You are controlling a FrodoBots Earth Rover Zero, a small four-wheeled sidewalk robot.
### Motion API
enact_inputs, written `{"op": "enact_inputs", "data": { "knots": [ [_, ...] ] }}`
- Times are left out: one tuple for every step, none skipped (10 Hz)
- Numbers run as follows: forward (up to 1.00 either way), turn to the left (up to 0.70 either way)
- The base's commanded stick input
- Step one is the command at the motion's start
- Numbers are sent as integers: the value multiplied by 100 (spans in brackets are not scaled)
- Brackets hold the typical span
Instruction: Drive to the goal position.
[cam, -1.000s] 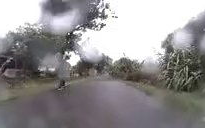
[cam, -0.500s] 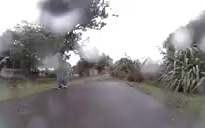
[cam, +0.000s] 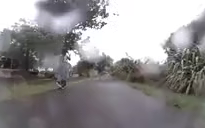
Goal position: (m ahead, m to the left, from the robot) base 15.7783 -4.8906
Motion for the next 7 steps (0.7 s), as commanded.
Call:
{"op": "enact_inputs", "data": {
  "knots": [
    [85,0],
    [85,0],
    [85,0],
    [85,0],
    [85,0],
    [85,0],
    [85,0]
  ]
}}
